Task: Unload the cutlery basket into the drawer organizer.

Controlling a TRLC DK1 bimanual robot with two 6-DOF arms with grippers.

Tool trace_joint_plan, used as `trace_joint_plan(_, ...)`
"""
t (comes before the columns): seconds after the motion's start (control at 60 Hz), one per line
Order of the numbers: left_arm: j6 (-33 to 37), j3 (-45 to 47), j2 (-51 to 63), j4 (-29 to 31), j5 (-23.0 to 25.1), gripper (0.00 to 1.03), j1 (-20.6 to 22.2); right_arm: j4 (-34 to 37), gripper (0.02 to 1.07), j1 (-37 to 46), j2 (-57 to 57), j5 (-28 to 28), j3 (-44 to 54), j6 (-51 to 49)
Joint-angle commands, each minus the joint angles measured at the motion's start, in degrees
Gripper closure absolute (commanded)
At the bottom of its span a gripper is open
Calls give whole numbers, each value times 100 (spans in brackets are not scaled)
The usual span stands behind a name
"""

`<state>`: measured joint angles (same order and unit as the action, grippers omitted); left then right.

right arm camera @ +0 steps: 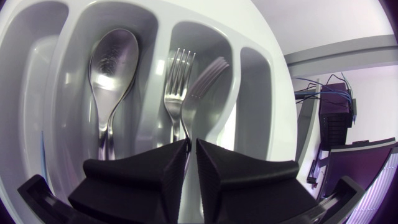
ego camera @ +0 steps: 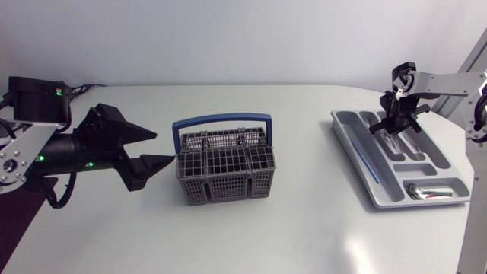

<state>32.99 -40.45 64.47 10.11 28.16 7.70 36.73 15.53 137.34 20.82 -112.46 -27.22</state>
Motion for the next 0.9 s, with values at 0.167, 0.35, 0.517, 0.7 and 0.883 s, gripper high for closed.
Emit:
trace_joint_plan(0.167, -56, -262, 66, 61, -100, 9, 152, 124, 53, -94, -234, -298, -47, 261)
trace_joint_plan(0.35, -65, -324, 31, 140, -118, 9, 161, -535, 53, -94, -1517, -667, 937, 420)
trace_joint_plan(0.517, -135, -341, -75, 193, -153, 9, 170, -1238, 53, -314, -3310, -1229, 2510, 314)
trace_joint_plan(0.7, -162, -280, -154, 193, -171, 9, 144, -1388, 53, -779, -4918, -2187, 3758, 270)
trace_joint_plan(0.883, -135, -121, -163, 176, -188, 9, 29, -1581, 53, -1474, -5859, -2680, 4769, 270)
